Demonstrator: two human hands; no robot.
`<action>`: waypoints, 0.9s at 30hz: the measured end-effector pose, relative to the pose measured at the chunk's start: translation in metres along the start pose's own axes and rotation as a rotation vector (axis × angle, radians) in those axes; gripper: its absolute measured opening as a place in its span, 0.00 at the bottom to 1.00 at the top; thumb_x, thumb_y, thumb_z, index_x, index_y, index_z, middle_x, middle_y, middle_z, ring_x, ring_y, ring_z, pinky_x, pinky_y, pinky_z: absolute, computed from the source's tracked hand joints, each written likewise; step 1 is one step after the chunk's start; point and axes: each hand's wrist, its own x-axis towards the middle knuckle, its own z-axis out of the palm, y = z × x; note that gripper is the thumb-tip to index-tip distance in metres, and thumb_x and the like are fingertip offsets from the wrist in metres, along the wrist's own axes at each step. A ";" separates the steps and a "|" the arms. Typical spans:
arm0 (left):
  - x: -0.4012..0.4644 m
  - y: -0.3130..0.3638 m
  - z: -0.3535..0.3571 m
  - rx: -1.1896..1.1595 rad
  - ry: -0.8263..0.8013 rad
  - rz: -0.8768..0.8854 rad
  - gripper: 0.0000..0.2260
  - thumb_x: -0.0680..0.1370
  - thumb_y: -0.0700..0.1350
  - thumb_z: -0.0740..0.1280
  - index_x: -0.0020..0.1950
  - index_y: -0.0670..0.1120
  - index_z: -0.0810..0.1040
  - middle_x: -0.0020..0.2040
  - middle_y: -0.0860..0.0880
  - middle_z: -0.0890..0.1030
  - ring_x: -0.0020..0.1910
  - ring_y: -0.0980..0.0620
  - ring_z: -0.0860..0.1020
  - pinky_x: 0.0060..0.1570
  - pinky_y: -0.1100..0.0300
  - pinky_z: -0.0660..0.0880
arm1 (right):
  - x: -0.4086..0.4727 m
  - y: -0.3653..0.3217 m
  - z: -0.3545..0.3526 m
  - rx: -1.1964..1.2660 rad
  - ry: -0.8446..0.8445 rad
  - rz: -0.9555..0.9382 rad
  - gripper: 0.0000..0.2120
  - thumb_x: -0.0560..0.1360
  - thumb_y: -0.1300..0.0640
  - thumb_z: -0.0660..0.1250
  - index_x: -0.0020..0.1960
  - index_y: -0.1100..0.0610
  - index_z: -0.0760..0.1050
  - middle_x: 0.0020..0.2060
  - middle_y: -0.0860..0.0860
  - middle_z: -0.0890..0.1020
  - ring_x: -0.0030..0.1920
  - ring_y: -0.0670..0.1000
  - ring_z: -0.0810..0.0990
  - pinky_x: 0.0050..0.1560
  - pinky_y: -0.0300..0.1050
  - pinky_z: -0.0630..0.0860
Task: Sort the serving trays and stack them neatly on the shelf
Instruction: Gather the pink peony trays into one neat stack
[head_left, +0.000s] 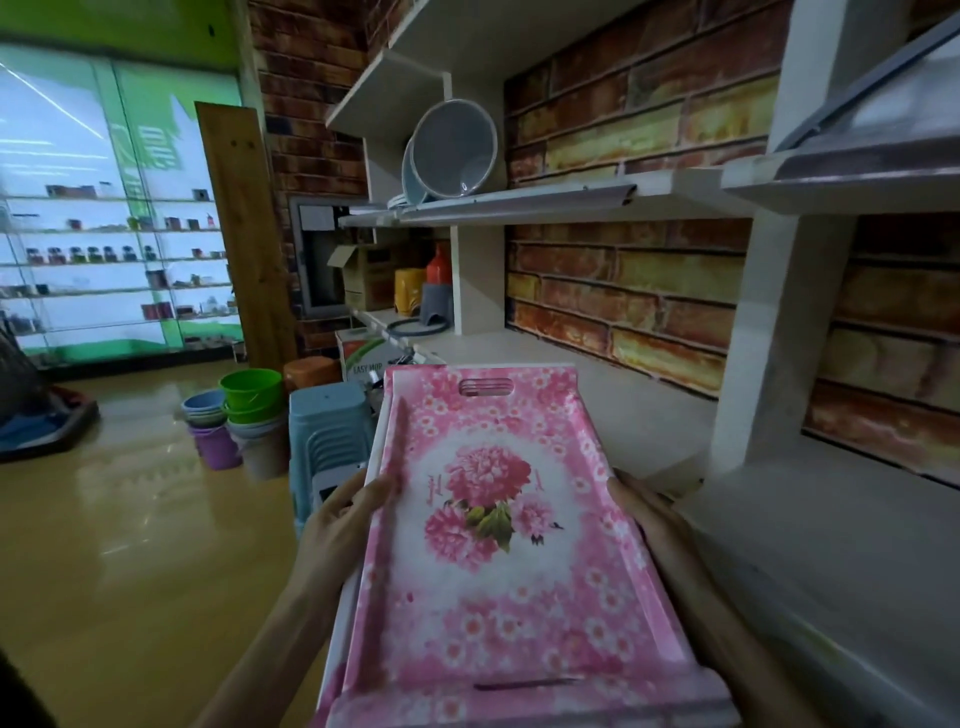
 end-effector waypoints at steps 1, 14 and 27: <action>0.017 -0.001 0.000 0.001 -0.011 0.002 0.18 0.74 0.53 0.71 0.62 0.49 0.80 0.46 0.53 0.87 0.44 0.55 0.85 0.45 0.59 0.82 | 0.015 0.001 0.003 -0.009 -0.015 0.001 0.17 0.79 0.48 0.63 0.63 0.55 0.76 0.57 0.53 0.82 0.57 0.51 0.81 0.64 0.53 0.74; 0.233 -0.001 0.081 -0.079 -0.129 -0.025 0.05 0.76 0.50 0.69 0.51 0.55 0.82 0.47 0.46 0.87 0.45 0.44 0.86 0.47 0.52 0.81 | 0.212 0.008 -0.008 -0.027 0.222 -0.084 0.08 0.77 0.48 0.66 0.50 0.45 0.84 0.44 0.41 0.87 0.43 0.42 0.85 0.44 0.43 0.78; 0.372 -0.040 0.208 -0.068 -0.504 -0.068 0.10 0.76 0.51 0.69 0.55 0.51 0.83 0.47 0.44 0.87 0.45 0.44 0.86 0.44 0.52 0.82 | 0.281 0.035 -0.079 -0.104 0.593 -0.058 0.21 0.65 0.39 0.75 0.53 0.50 0.84 0.44 0.45 0.85 0.43 0.39 0.83 0.51 0.34 0.77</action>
